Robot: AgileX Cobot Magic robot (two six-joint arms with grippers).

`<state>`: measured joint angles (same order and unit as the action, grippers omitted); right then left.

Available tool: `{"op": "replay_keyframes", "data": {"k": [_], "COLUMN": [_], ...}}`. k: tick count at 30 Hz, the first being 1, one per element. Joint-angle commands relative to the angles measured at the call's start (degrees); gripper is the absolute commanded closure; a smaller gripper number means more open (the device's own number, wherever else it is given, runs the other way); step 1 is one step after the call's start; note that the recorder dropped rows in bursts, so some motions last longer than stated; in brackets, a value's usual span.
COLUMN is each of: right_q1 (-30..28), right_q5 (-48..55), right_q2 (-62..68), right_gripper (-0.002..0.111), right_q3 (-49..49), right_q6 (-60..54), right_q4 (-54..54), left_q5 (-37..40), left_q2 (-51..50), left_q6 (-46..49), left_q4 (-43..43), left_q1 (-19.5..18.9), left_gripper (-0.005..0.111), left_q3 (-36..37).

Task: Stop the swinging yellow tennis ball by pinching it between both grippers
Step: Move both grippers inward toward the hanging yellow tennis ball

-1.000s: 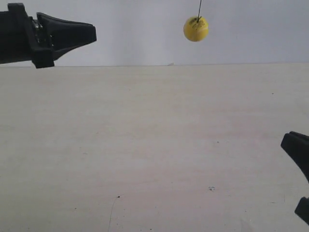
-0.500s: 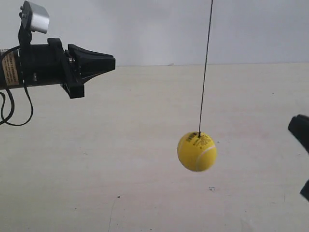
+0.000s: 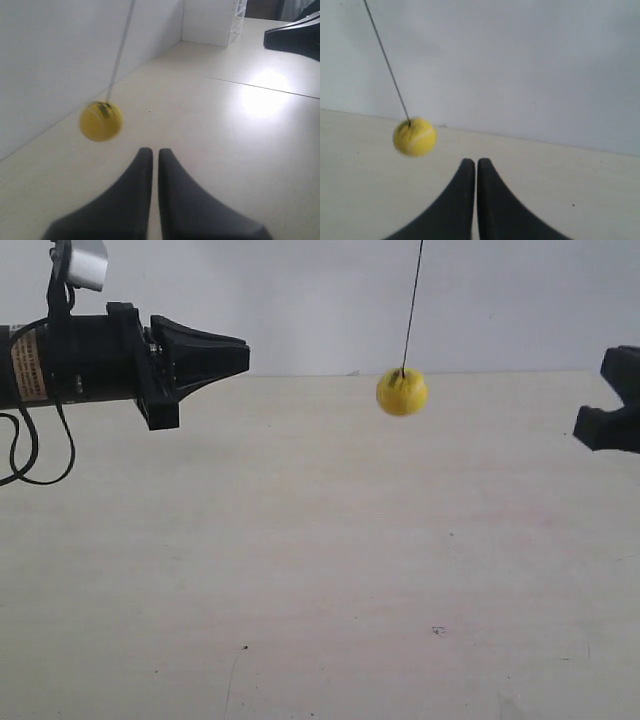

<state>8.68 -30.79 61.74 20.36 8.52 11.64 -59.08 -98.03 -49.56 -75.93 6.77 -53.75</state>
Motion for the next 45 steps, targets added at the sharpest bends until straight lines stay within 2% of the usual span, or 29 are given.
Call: {"op": "replay_keyframes", "data": {"k": [1,3,5,11,17,23,27,32,39,45], "right_q1": [-0.1,-0.1,-0.1,-0.1,-0.1,-0.1,-0.1,-0.1,-0.1,-0.1], "right_q5": [-15.0,-25.2,-31.3,-27.8,-26.7,-20.1,-17.7,-18.2,-25.7,-25.0], "right_q2": [5.3,6.9,7.4,7.5,7.5,7.5,8.8,17.0,31.1,33.7], "right_gripper": [0.108,0.108,0.108,0.108,0.108,0.108,0.108,0.108,0.108,0.108], "right_q3": [-8.2,-14.9,-19.2,-19.9,-19.6,-15.5,-12.3,-7.9,-2.2,1.9], "right_q6": [-8.5,-9.3,-7.5,-3.1,-1.5,1.0,2.1,3.4,3.4,2.7], "right_q4": [-7.8,-9.8,-9.4,0.9,2.1,5.7,7.2,12.4,16.2,18.8], "left_q5": [0.5,2.1,4.9,6.5,5.7,-1.9,-3.8,-4.2,-1.9,-0.4], "left_q2": [-0.4,-0.4,-0.5,-3.9,-11.4,-17.2,-18.3,-18.3,-18.3,-18.3], "left_q6": [1.5,1.5,1.8,4.6,2.5,-4.7,-7.0,-7.0,-6.1,-6.1], "left_q4": [-2.0,-3.3,-3.5,-3.6,-4.1,-10.5,-12.9,-13.3,-15.5,-15.6], "left_q1": [1.8,1.9,1.9,1.9,1.9,1.9,1.9,2.9,6.6,7.1], "left_gripper": [0.102,0.102,0.102,0.102,0.102,0.102,0.102,0.102,0.102,0.102], "left_q3": [-1.6,-2.6,-3.4,-5.4,-10.0,-15.7,-16.9,-16.9,-17.5,-17.5]}}
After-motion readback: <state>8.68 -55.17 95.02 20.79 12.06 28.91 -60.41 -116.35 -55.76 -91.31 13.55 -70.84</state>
